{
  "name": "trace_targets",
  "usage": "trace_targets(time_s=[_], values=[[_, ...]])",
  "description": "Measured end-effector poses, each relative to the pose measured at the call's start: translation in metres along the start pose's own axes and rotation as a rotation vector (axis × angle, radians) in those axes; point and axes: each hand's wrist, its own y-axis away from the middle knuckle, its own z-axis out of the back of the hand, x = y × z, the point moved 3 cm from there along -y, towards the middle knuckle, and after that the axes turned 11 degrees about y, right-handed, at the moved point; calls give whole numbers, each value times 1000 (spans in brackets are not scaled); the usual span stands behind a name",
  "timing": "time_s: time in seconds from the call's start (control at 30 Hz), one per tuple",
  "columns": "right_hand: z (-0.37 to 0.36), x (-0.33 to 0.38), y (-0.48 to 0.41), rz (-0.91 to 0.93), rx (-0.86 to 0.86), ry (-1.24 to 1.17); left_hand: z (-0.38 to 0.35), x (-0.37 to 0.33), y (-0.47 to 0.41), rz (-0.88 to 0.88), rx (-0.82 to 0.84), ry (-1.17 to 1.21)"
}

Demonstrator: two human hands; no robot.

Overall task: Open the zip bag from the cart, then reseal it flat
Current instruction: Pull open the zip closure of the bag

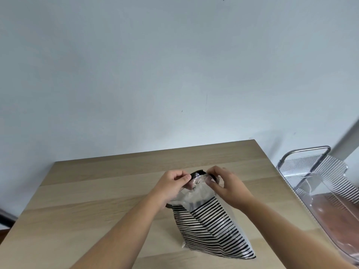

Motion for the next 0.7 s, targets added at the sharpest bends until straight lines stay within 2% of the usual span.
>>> trace_targets(time_s=[0.13,0.23,0.3,0.47,0.7], values=[[-2,-10,5,-99,-148,-31,-4,-5,1,-11,108,113],[6,-14,5,-139,-311,-134,-4,-8,0,-21,113,113],[11,-15,2,-147,-351,-200,-1,-10,0,-30,109,98],[23,-17,-5,-164,-322,-307,4,-11,0,-63,118,19],[29,-9,-14,-151,-139,-359,15,-7,-4,-60,91,-158]])
